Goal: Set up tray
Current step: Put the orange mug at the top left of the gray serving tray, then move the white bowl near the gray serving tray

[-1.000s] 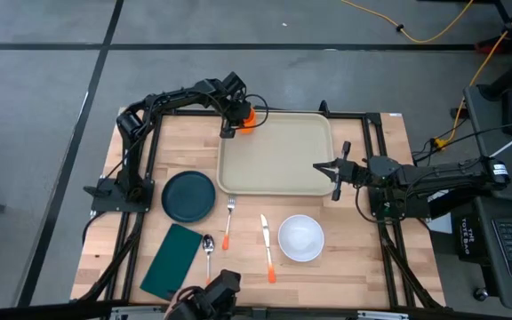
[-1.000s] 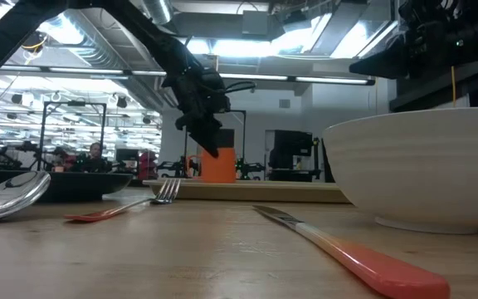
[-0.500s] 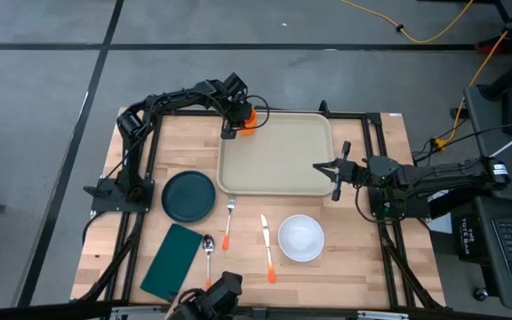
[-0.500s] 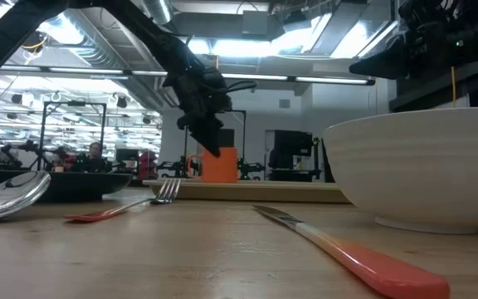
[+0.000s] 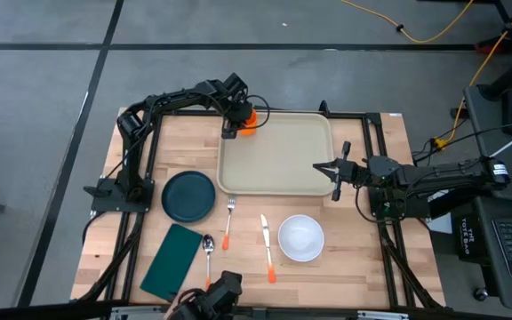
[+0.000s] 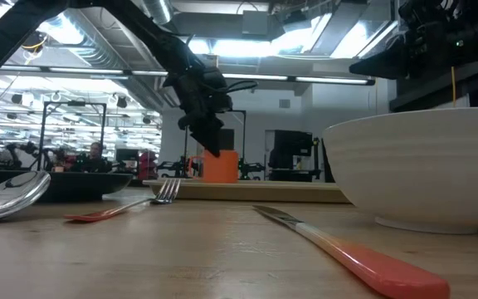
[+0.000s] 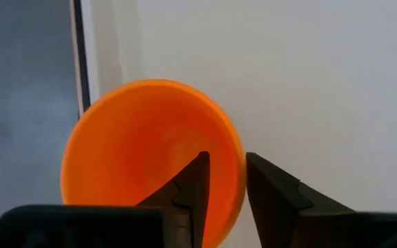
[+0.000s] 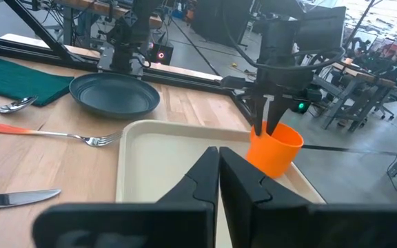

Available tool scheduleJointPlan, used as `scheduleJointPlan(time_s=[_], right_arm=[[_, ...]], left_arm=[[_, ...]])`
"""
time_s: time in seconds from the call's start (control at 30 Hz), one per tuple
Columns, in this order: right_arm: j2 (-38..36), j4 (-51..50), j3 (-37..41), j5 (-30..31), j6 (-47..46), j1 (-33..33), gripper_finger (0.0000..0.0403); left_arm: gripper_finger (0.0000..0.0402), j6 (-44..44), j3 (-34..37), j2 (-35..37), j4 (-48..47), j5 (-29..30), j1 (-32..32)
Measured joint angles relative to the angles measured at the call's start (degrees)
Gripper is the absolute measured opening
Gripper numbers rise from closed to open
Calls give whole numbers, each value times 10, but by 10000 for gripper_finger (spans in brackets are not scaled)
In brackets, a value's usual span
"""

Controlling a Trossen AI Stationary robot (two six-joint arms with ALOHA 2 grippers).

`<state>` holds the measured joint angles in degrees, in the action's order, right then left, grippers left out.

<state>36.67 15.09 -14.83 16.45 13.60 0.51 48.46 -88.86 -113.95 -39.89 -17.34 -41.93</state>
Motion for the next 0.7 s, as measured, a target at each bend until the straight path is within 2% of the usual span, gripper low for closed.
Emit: scheduleJointPlan(time_s=[0.43,0.7], right_arm=[[0,-5,0,0,2,0,19],[0,-10,0,0,3,0,19]], left_arm=[[93,-23,0,13,11,2,3],[93,-34,0,35,10,23,14]])
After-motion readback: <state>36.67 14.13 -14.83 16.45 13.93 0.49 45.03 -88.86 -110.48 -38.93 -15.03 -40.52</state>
